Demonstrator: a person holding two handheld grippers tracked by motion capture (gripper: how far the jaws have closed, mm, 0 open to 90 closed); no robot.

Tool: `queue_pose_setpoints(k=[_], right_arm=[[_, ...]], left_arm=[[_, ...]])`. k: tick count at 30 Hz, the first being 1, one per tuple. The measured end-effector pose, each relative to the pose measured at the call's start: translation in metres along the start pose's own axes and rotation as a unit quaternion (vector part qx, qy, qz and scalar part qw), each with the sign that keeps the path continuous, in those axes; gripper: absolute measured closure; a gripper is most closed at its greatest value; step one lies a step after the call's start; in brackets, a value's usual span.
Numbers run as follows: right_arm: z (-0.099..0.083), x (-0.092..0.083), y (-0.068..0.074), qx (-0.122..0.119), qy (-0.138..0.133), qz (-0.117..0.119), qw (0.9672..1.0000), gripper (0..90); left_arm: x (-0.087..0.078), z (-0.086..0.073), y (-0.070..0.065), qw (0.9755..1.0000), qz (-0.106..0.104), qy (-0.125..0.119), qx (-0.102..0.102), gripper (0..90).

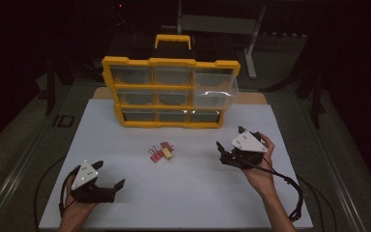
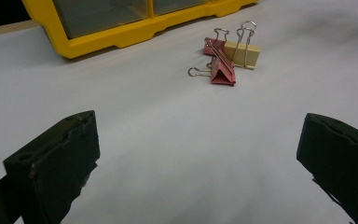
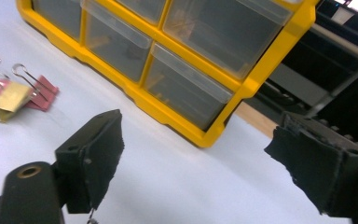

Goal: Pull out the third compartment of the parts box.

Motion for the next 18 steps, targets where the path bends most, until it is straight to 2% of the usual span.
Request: queue_pose_setpoints(k=[3, 5, 8, 11, 18], right_arm=[[-0.009, -0.005, -0.002, 0.027, -0.012, 0.013, 0.9995, 14.0], [-0.011, -0.006, -0.002, 0.03, -0.014, 0.015, 0.9993, 14.0], [-0.023, -0.011, -0.003, 0.064, -0.024, 0.026, 0.9973, 14.1], [-0.032, -0.014, -0.004, 0.087, -0.031, 0.026, 0.9954, 14.1], [-0.048, -0.017, -0.001, 0.106, -0.037, 0.031, 0.9932, 14.3]], left_arm=[[0.0, 0.0, 0.0, 1.0, 0.0, 0.001, 0.0, 0.1], [0.0, 0.0, 0.0, 1.0, 0.0, -0.001, -0.001, 0.1], [0.0, 0.0, 0.0, 1.0, -0.001, 0.0, -0.001, 0.1], [0.0, 0.001, 0.0, 1.0, -0.002, 0.0, -0.003, 0.1], [0.0, 0.002, 0.003, 0.9999, -0.008, -0.003, -0.012, 0.1]])
Point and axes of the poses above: each handheld gripper's, and its own axes: x roughly forward along the jaws, z roughly out of its top, y roughly to its left, the point moved 1 cm from there along x, roughly forward along the jaws
